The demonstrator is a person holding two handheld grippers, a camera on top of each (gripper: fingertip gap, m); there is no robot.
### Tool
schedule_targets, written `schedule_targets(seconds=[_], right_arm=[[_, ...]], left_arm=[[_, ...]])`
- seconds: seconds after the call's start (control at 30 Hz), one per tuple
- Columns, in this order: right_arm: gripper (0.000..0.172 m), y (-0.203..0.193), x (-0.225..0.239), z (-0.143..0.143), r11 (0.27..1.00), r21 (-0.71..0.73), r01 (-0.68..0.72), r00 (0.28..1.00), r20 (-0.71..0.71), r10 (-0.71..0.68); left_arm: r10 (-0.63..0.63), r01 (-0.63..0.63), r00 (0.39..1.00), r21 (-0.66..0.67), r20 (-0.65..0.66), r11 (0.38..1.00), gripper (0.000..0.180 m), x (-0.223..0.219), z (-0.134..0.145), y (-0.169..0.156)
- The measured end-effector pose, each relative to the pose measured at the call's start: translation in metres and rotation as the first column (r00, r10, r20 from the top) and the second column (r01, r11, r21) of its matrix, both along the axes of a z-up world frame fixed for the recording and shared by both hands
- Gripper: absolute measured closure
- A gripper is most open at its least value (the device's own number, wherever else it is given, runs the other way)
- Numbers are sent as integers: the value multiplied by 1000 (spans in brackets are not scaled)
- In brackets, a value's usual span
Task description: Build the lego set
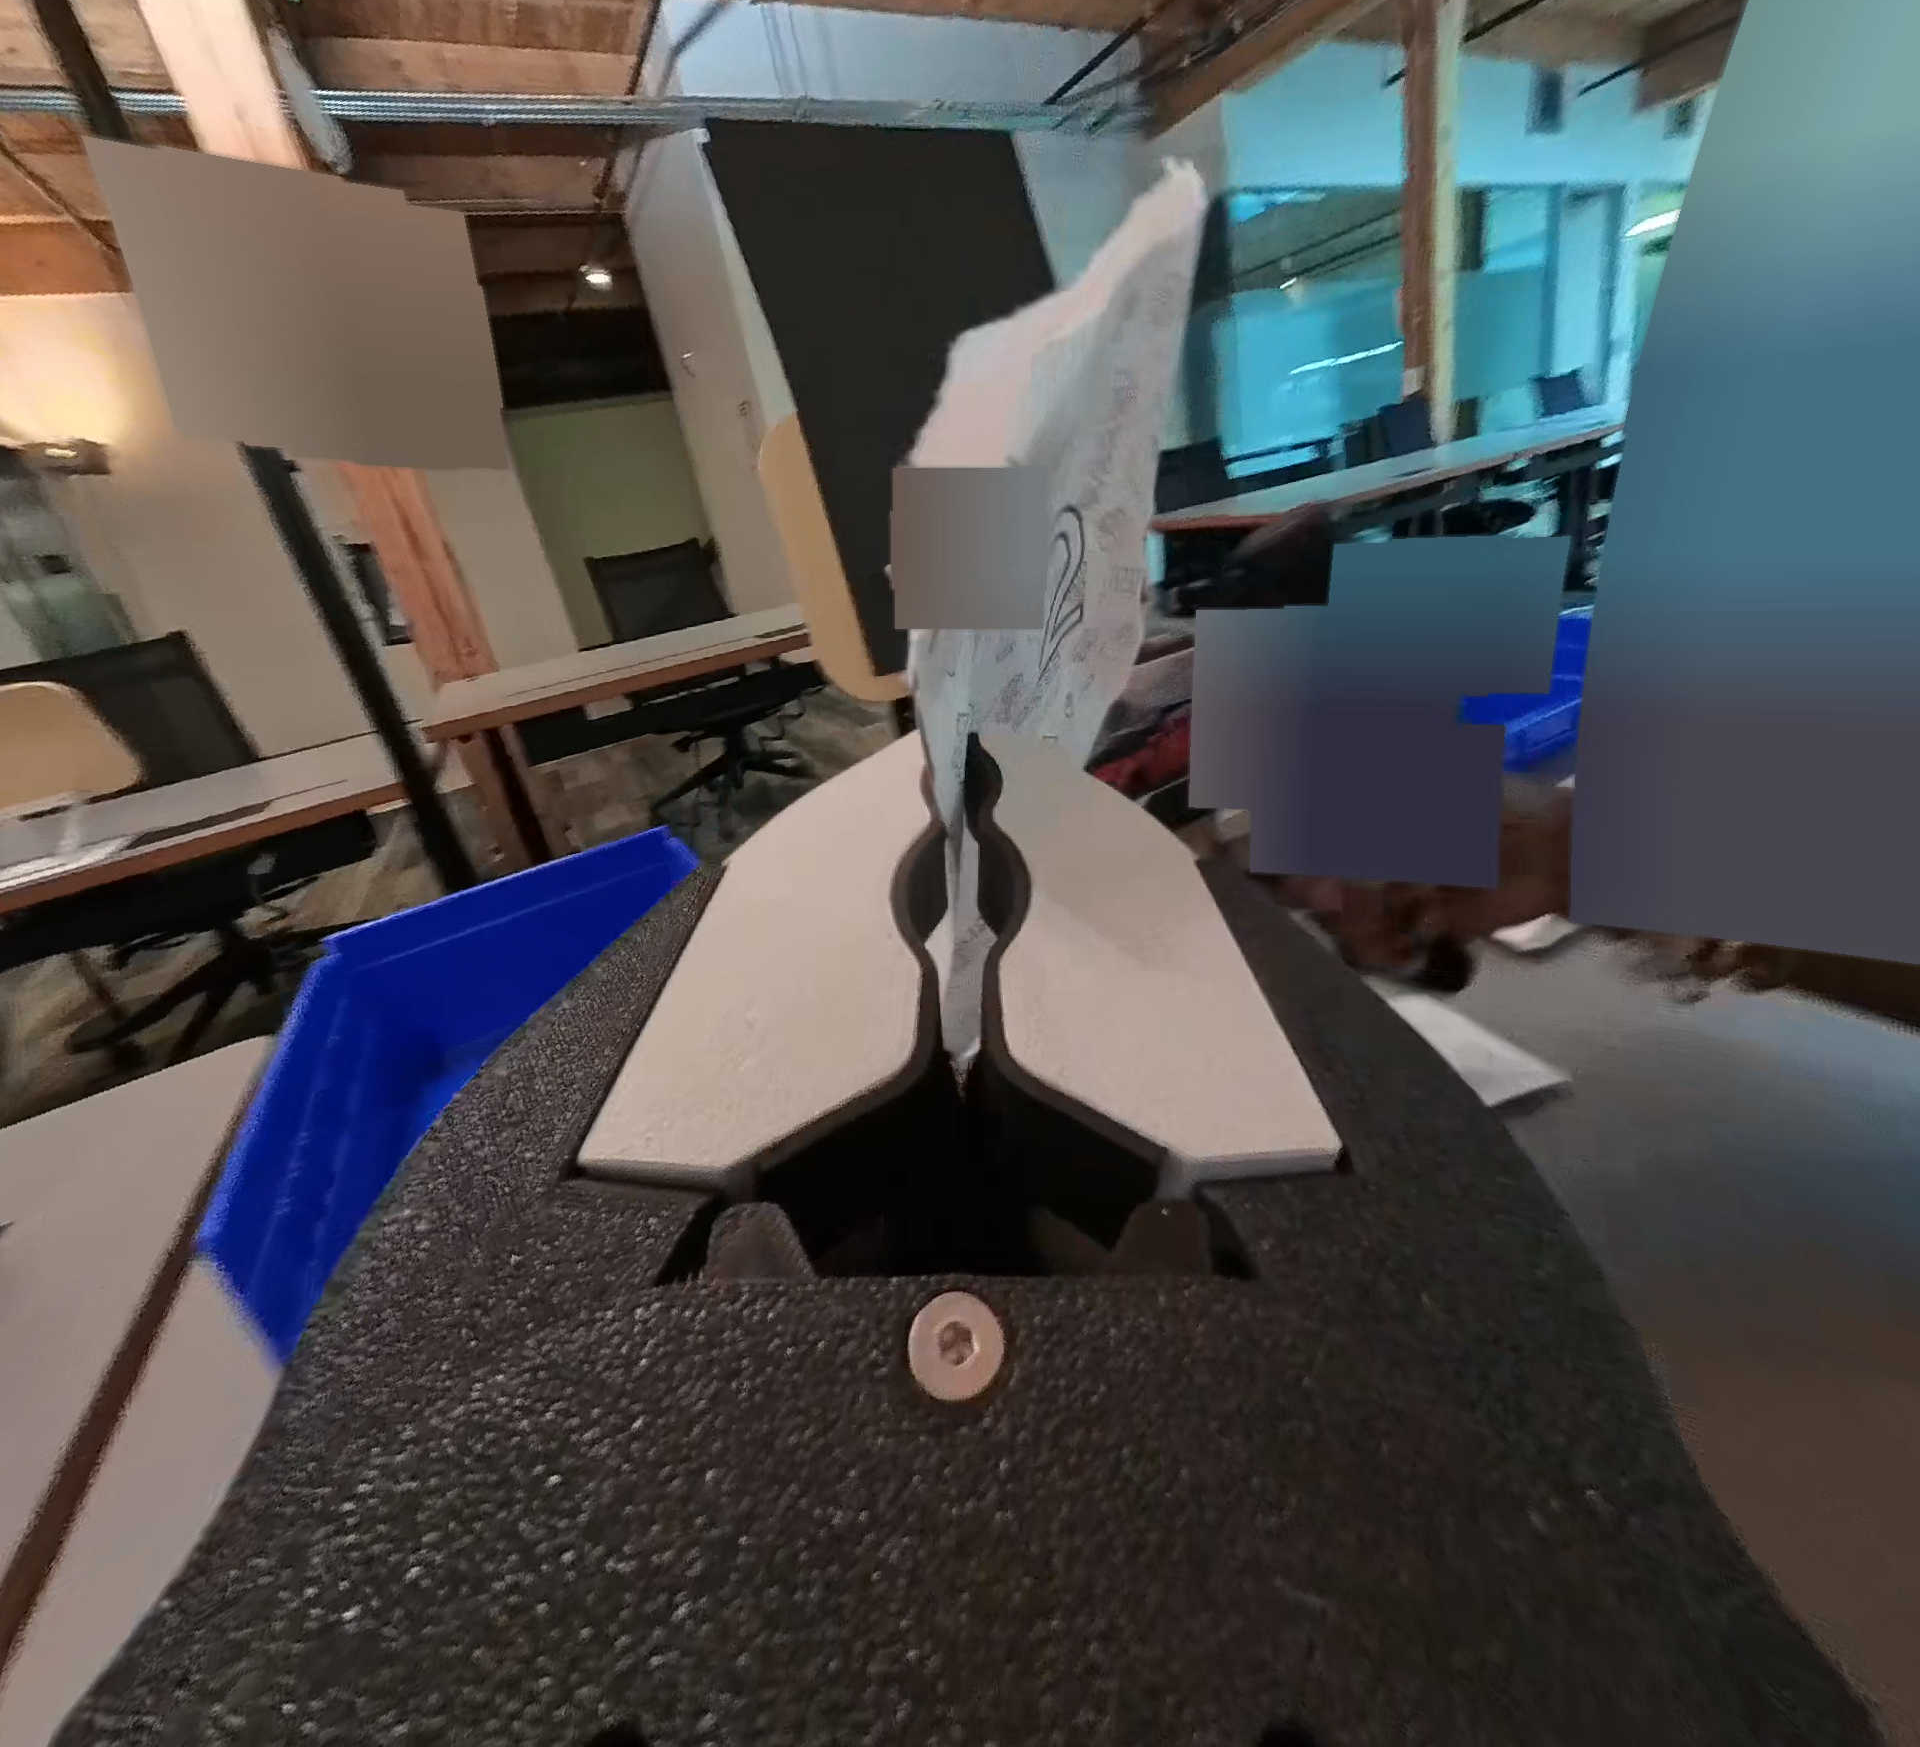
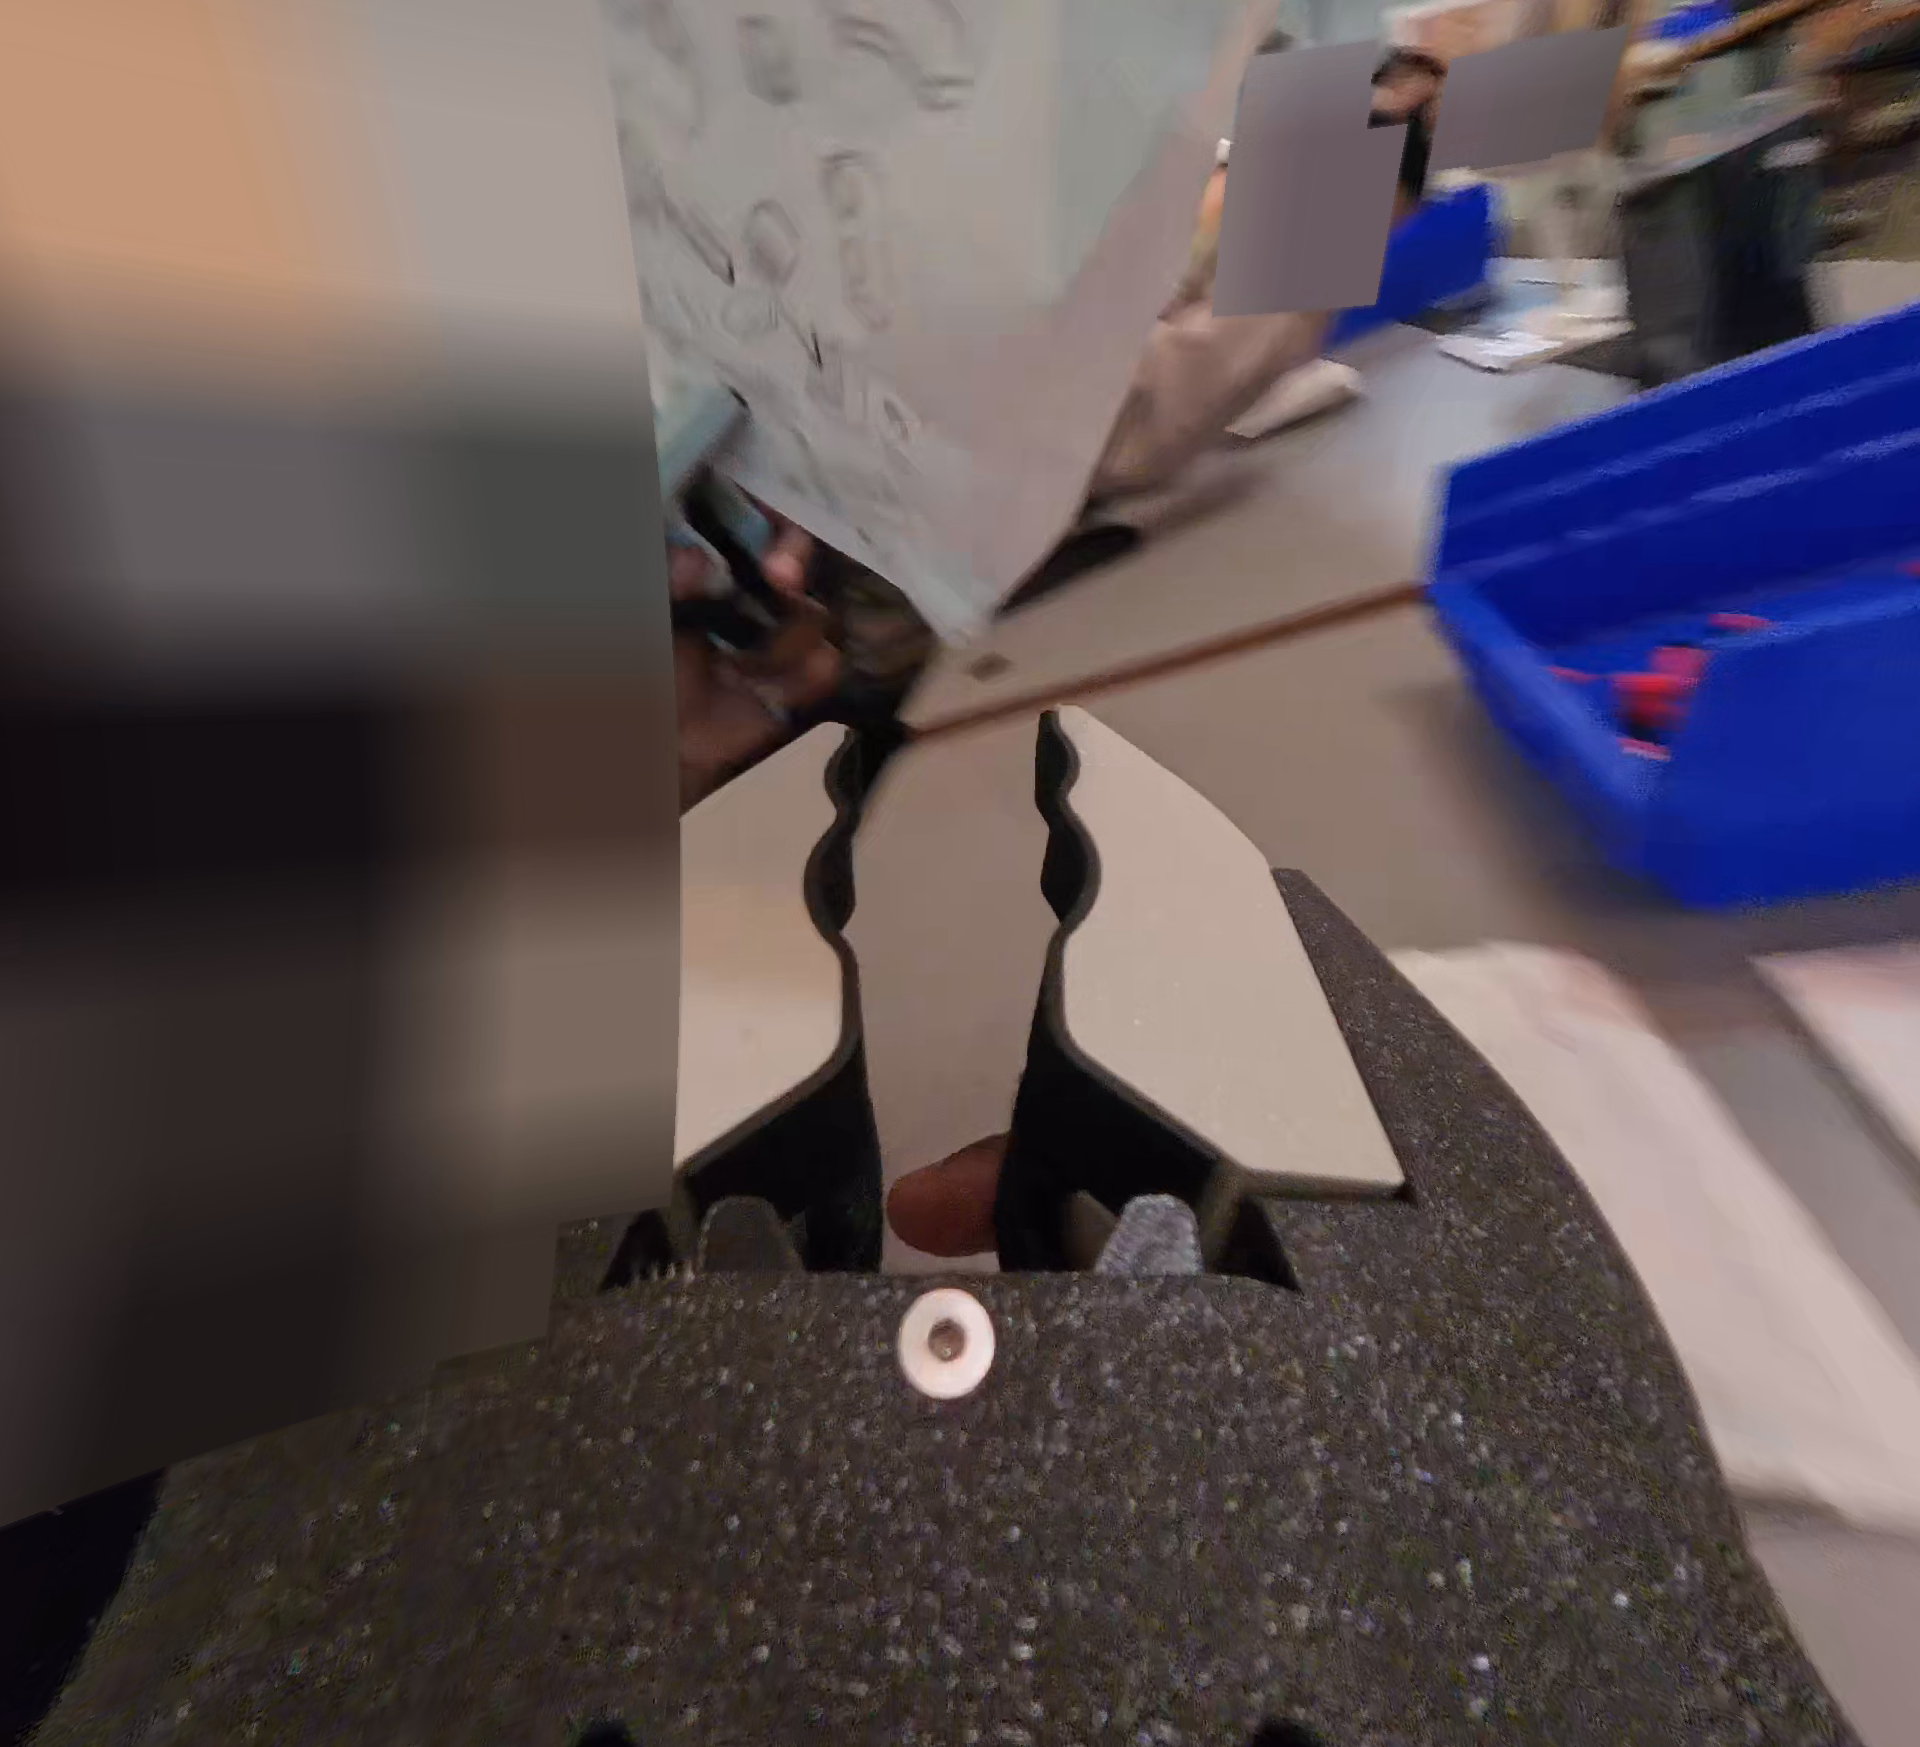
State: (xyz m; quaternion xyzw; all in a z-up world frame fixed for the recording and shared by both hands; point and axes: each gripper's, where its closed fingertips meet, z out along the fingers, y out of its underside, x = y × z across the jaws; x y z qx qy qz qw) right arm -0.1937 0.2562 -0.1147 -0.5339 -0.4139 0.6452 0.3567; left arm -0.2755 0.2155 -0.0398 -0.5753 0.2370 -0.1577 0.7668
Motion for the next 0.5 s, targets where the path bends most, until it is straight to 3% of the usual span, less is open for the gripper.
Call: schedule_targets(seconds=[0.03,0.1,0.17,0.3,0.37,0.5], right_arm=[[140,7,12,-2,995,69,68,995,67,-73],[139,12,32,7,972,173,157,969,161,-185],[140,0,37,36,936,291,197,952,170,-253],[151,-40,-4,88,812,543,216,931,136,-339],[160,-54,-30,98,748,628,214,922,123,-367],[154,-63,-65,98,697,691,189,913,137,-384]], left_arm=[[44,-44,999,7,-15,999,180,-5,-1,2],[111,-111,994,5,5,994,180,-16,-1,6],[231,-231,972,27,-28,973,180,-27,-4,13],[467,-457,860,97,-203,884,180,-39,-12,24],[536,-517,803,145,-260,844,180,-40,-10,24],[604,-571,713,206,-355,795,180,-40,-9,23]])
